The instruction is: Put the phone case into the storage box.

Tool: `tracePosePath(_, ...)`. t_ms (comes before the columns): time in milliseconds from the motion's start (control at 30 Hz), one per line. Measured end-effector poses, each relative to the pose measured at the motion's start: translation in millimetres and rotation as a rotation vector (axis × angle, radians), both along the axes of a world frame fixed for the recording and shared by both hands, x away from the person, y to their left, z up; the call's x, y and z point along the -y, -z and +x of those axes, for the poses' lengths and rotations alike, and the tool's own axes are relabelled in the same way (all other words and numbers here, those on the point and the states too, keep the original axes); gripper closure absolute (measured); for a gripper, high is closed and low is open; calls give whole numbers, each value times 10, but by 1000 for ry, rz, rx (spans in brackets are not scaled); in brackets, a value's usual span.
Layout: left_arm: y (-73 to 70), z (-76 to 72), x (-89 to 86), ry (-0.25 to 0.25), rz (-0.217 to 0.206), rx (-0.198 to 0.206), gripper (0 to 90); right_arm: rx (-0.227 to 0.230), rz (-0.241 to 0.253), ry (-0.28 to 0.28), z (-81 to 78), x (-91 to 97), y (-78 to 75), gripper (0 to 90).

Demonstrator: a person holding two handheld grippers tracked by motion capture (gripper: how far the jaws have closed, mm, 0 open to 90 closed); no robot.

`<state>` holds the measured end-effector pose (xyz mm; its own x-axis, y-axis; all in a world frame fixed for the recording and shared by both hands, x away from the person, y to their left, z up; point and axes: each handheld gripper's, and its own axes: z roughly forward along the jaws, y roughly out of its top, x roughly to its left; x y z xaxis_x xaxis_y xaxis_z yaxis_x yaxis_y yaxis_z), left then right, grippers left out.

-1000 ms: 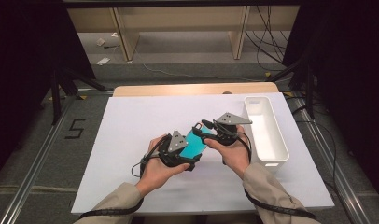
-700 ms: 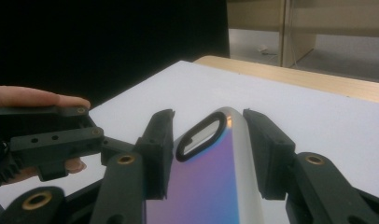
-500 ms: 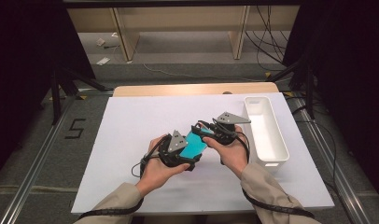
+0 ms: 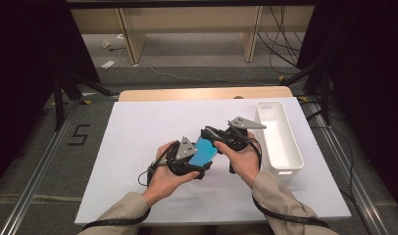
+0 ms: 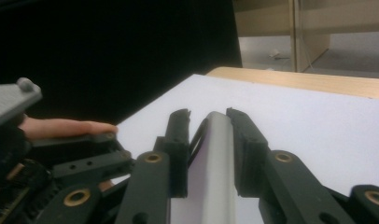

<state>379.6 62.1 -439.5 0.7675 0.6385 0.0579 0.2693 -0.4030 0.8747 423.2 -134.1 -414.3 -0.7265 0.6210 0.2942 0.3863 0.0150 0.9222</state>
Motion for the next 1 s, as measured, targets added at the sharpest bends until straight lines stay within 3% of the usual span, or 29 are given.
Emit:
tracePosePath(133, -13, -6, 5, 7, -6, 23, 159, -2, 31, -9, -38, -18, -57, 779)
tracePosePath(167, -17, -3, -2, 6, -8, 29, 189, -11, 60, -28, -41, -17, -68, 799)
tracePosePath(200, -17, -2, -8, 12, -13, 15, 183, 13, 29, -17, -57, -18, -91, 801)
tracePosePath(400, -15, 32, -66, 21, -52, -4, 146, 42, 35, -43, -60, 46, -220, 801)
tracePosePath(667, -14, 68, -161, 46, -82, -28, 123, 83, -40, -112, -24, 154, -313, 800)
tracePosePath(800, -11, 79, -181, 58, -83, -31, 117, 107, -102, -166, 8, 210, -332, 799)
tracePosePath(1000, -7, 83, -183, 79, -75, -32, 106, 119, -148, -219, 27, 237, -346, 799)
